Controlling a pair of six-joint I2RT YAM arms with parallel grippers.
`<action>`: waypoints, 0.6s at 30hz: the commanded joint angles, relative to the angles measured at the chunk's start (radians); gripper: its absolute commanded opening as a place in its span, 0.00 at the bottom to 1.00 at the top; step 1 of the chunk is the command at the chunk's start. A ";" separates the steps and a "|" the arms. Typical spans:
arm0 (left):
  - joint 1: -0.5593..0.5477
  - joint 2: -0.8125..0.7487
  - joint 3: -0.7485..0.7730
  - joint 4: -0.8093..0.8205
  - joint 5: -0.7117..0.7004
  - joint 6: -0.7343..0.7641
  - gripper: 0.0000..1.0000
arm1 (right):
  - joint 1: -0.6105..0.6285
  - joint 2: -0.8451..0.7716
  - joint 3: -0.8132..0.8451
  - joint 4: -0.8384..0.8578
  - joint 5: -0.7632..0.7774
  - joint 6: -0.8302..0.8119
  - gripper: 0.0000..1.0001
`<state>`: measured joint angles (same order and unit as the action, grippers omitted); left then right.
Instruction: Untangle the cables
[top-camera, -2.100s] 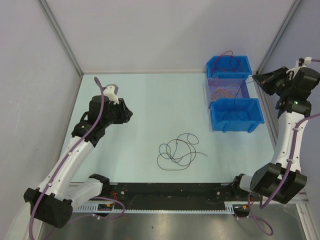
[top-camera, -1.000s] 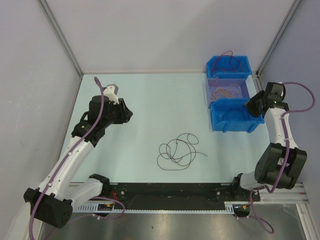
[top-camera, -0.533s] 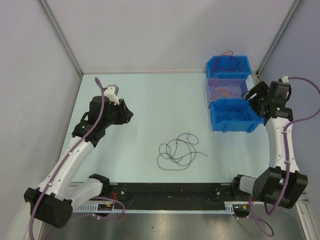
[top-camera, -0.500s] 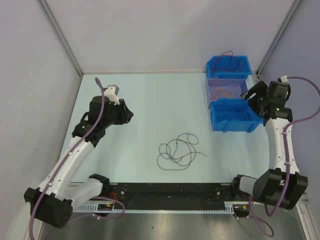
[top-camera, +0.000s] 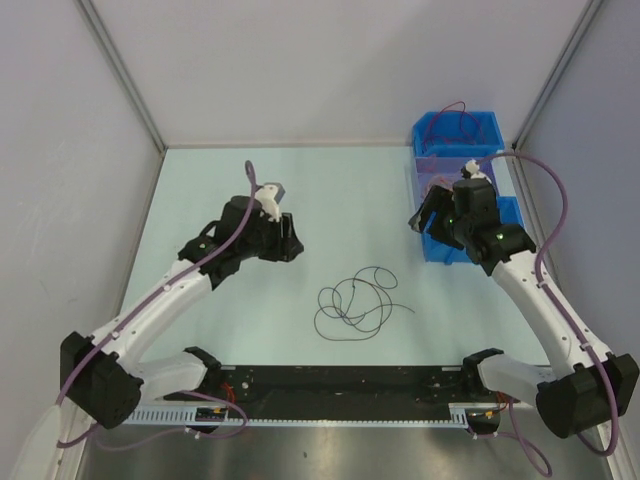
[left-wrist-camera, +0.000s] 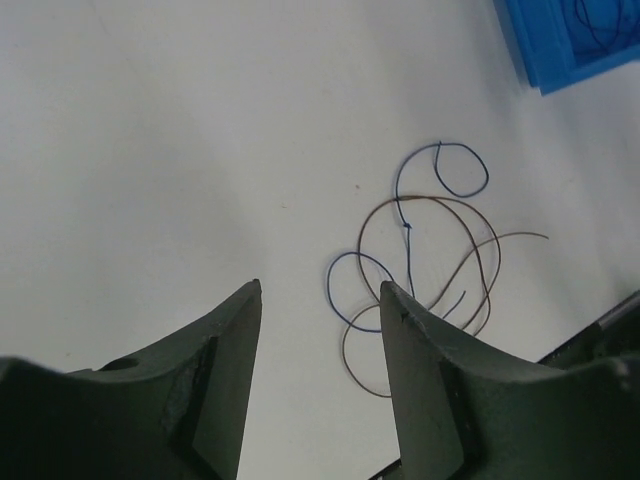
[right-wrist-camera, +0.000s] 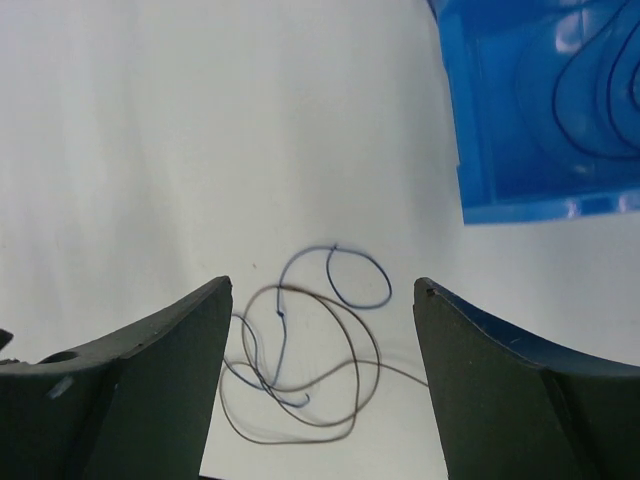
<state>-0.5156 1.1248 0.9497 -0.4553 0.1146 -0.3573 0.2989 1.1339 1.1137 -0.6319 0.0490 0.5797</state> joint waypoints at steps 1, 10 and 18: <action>-0.090 0.052 0.017 0.061 -0.012 -0.051 0.56 | 0.049 -0.072 -0.080 -0.034 0.083 0.031 0.77; -0.297 0.291 0.101 0.132 -0.067 -0.106 0.55 | 0.068 -0.131 -0.181 -0.025 0.054 0.049 0.77; -0.359 0.457 0.159 0.167 -0.085 -0.141 0.54 | 0.069 -0.149 -0.206 -0.026 0.045 0.028 0.77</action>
<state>-0.8478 1.5265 1.0443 -0.3405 0.0559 -0.4637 0.3611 1.0050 0.9188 -0.6704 0.0818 0.6163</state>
